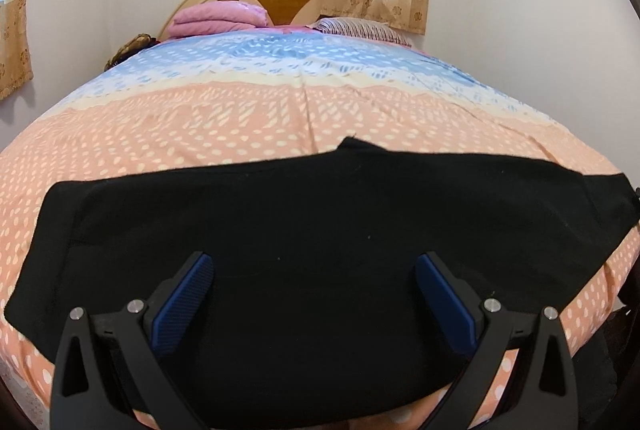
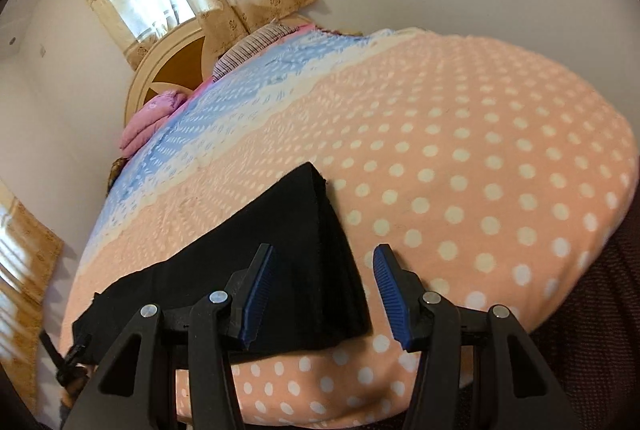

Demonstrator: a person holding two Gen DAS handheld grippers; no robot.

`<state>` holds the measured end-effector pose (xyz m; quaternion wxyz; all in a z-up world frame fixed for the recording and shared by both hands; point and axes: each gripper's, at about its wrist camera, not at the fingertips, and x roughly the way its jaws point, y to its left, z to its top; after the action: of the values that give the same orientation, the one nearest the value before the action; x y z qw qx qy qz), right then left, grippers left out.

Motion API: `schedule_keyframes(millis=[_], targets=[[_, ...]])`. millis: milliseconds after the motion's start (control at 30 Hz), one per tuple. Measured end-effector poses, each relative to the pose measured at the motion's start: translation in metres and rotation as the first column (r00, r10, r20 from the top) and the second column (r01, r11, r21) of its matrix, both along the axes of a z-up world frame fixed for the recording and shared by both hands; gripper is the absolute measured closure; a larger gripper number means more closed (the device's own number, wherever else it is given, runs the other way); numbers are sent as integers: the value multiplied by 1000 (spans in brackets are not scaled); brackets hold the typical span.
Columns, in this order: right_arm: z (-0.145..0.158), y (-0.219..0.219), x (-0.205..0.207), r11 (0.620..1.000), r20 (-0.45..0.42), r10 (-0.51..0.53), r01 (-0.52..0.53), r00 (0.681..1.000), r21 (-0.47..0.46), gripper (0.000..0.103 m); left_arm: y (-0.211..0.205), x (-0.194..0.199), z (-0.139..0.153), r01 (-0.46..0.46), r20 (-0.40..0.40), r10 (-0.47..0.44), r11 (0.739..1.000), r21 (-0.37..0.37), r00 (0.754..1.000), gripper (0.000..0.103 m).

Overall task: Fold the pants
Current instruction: 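Move the right gripper to the leg end of the black pants strip, then grasp the leg ends with the right gripper and lift them up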

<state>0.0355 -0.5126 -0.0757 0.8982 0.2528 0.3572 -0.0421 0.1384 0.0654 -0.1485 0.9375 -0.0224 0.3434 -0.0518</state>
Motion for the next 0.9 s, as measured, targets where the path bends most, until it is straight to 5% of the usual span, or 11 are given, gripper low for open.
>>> schedule_keyframes(millis=[500, 667, 900], targets=[[-11, -1, 3, 990, 14, 128, -129, 992, 52, 54, -1, -1, -8, 6, 2, -6, 1000, 19, 1000, 0], [-19, -12, 16, 988, 1, 99, -98, 995, 120, 84, 0, -2, -9, 5, 3, -5, 1000, 18, 1000, 0], [-24, -16, 5, 969, 54, 103, -112, 993, 219, 90, -1, -2, -9, 4, 4, -4, 1000, 19, 1000, 0]])
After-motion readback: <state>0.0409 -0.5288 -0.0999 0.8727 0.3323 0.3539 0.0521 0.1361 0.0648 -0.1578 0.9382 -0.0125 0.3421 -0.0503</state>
